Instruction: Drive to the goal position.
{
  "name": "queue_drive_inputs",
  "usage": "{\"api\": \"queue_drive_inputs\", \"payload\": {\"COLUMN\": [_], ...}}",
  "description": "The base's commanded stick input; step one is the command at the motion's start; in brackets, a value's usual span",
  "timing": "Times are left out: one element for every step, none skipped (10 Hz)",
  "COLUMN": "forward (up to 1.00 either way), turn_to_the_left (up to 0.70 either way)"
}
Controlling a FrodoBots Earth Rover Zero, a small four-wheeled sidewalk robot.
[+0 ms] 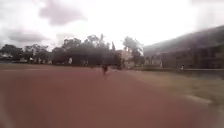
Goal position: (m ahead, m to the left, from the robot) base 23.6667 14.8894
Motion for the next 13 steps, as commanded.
{"api": "queue_drive_inputs", "payload": {"forward": [0.85,0.85,0.85,0.85,0.85,0.85,0.85,0.85,0.85,0.85,0.85,0.85,0.85], "turn_to_the_left": [0.0,0.0,0.0,0.0,0.0,0.0,0.0,0.0,0.0,0.0,0.0,0.0,0.0]}}
